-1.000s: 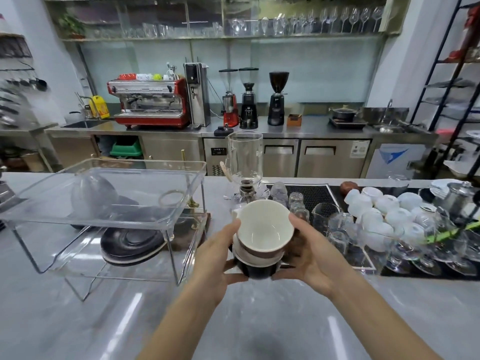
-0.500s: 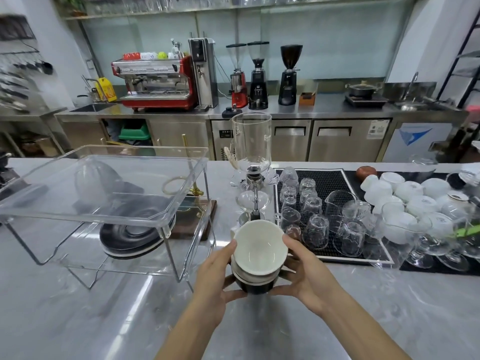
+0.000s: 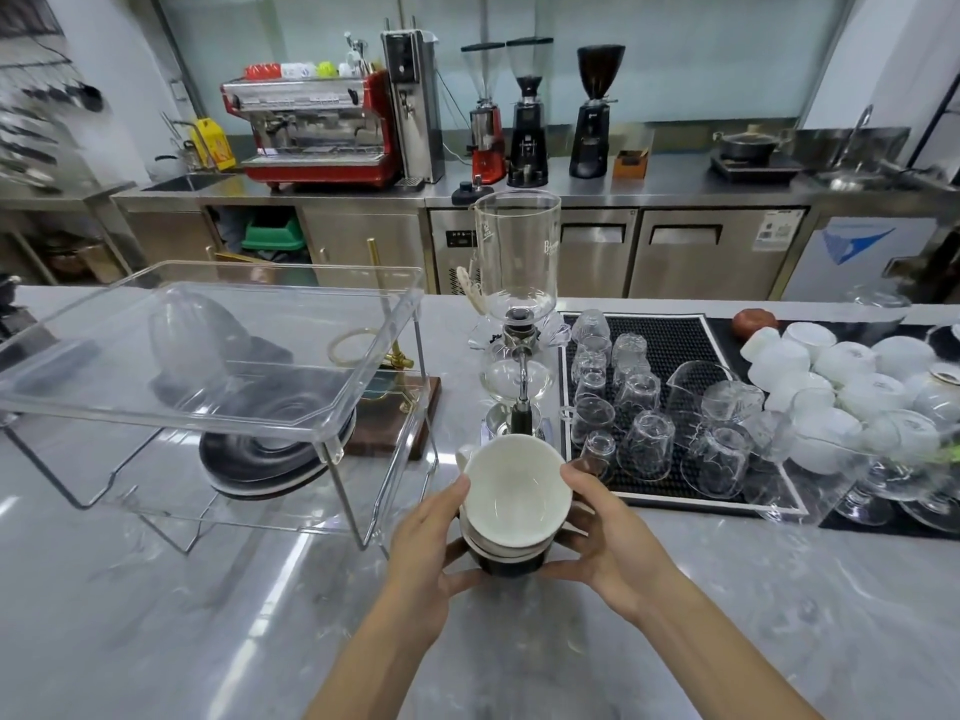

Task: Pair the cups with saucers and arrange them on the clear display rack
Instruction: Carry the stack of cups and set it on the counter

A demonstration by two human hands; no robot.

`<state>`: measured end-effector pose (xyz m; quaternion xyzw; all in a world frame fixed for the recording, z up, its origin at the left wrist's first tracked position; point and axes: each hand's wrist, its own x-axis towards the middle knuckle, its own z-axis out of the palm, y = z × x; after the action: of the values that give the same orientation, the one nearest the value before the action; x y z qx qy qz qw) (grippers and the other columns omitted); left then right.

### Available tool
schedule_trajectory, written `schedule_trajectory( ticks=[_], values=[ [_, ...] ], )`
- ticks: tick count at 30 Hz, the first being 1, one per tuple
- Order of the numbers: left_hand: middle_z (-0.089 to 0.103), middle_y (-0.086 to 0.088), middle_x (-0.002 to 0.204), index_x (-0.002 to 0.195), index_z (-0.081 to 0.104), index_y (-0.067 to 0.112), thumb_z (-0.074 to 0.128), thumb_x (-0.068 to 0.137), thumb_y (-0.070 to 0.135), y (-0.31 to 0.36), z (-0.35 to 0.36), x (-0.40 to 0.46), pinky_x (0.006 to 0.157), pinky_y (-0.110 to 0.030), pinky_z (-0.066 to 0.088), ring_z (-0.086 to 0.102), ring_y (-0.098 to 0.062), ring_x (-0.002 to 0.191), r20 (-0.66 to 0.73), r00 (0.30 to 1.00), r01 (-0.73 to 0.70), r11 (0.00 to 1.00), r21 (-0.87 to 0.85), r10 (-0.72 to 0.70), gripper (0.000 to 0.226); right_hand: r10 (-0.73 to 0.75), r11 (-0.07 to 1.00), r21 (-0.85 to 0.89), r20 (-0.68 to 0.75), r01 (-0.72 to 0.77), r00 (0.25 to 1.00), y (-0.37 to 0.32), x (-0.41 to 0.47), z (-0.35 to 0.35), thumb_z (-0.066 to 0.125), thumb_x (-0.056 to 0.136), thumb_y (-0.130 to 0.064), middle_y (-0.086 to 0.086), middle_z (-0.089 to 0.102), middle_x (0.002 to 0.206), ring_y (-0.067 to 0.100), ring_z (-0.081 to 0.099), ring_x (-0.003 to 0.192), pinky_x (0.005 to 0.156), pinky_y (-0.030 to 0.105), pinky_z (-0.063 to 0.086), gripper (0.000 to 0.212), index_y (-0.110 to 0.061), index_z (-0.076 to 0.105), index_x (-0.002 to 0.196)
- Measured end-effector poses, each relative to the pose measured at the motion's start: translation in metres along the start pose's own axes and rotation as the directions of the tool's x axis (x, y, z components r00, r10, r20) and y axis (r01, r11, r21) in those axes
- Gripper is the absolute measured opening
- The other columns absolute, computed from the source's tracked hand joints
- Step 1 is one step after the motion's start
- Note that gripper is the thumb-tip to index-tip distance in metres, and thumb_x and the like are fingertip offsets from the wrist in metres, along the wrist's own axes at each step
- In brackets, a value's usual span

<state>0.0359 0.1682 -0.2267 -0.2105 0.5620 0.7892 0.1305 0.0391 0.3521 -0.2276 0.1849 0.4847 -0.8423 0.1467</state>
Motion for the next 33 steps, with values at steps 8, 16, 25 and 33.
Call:
schedule_trajectory(
  ticks=[8, 16, 25, 33],
  values=[
    [0.080, 0.000, 0.100, 0.102, 0.078, 0.020, 0.083, 0.048, 0.056, -0.008, -0.006, 0.007, 0.066, -0.044, 0.061, 0.072, -0.030, 0.099, -0.026, 1.000, 0.004, 0.999, -0.052, -0.005, 0.065, 0.003, 1.000, -0.007, -0.001, -0.003, 1.000, 0.008, 0.005, 0.004, 0.079, 0.054, -0.045, 0.000, 0.074, 0.074, 0.025, 0.064, 0.088, 0.069, 0.048, 0.053, 0.044, -0.023, 0.075, 0.092],
    [0.080, 0.013, 0.090, 0.080, 0.079, 0.038, 0.083, 0.068, 0.051, -0.013, -0.008, 0.013, 0.061, -0.039, 0.062, 0.070, -0.025, 0.106, -0.054, 0.998, -0.014, 0.999, -0.034, 0.012, 0.018, -0.003, 1.000, 0.016, 0.025, 0.003, 1.000, 0.011, 0.010, -0.001, 0.080, 0.051, -0.046, -0.002, 0.075, 0.072, 0.024, 0.064, 0.090, 0.069, 0.052, 0.054, 0.033, -0.028, 0.079, 0.079],
    [0.079, 0.012, 0.077, 0.078, 0.080, 0.035, 0.078, 0.082, 0.040, -0.024, -0.005, 0.009, 0.067, -0.038, 0.057, 0.072, -0.024, 0.091, -0.081, 0.996, -0.036, 0.998, -0.053, 0.032, 0.006, -0.009, 1.000, 0.011, -0.010, 0.009, 1.000, 0.014, 0.008, -0.005, 0.076, 0.060, -0.043, 0.000, 0.074, 0.070, 0.023, 0.066, 0.084, 0.078, 0.054, 0.050, 0.042, -0.021, 0.073, 0.096],
    [0.080, 0.012, 0.086, 0.084, 0.081, 0.036, 0.078, 0.083, 0.038, -0.025, -0.005, 0.005, 0.090, -0.053, 0.057, 0.070, -0.025, 0.103, -0.087, 0.995, -0.051, 0.997, -0.057, 0.046, 0.004, -0.019, 1.000, 0.000, 0.000, 0.019, 1.000, 0.016, 0.003, -0.005, 0.078, 0.058, -0.046, 0.000, 0.075, 0.075, 0.018, 0.072, 0.076, 0.075, 0.051, 0.051, 0.046, -0.021, 0.076, 0.096]
  ],
)
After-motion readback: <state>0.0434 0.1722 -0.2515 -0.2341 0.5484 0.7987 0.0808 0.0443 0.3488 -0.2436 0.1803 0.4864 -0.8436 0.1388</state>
